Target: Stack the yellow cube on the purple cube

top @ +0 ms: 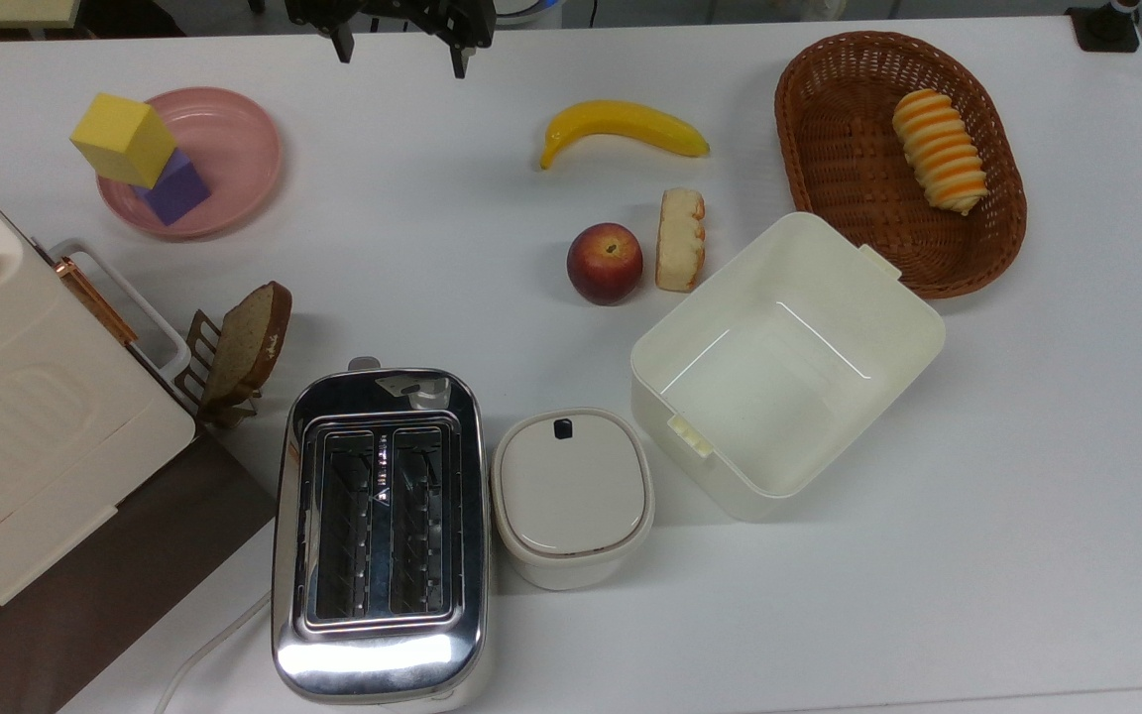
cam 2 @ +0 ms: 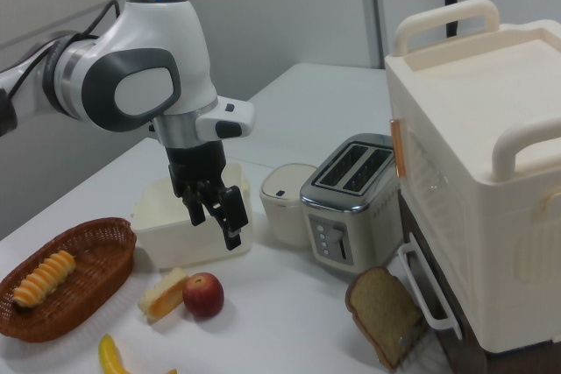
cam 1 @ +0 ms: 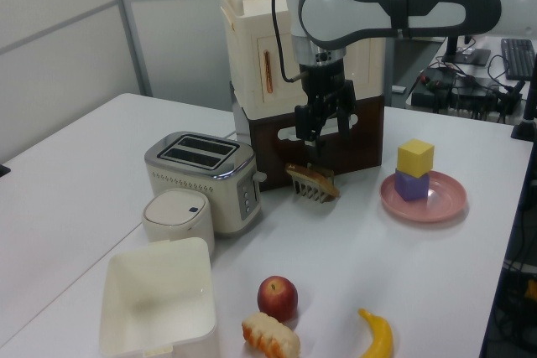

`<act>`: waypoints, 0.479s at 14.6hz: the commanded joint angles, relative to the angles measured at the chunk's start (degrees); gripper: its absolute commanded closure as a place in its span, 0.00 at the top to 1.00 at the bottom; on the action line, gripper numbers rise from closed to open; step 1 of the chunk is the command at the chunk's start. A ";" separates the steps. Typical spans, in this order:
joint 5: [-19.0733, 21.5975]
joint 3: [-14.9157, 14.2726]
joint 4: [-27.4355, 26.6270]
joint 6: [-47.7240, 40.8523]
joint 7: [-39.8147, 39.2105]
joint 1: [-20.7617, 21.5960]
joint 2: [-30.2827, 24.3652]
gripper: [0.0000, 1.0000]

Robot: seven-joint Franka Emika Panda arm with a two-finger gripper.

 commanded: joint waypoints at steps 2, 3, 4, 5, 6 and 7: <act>-1.06 -0.48 -0.17 -0.72 0.54 0.67 -0.68 1.00; -1.15 -0.48 -0.26 -0.64 0.63 0.76 -0.68 1.00; -1.41 -0.39 -0.17 -0.64 0.54 0.76 -0.60 1.00; -1.58 -0.48 -0.17 -0.72 0.54 0.76 -0.51 1.00; -1.67 -0.57 -0.26 -0.81 0.54 1.02 -0.68 1.00; -1.76 -1.79 -0.26 -0.99 0.54 3.11 -0.68 1.00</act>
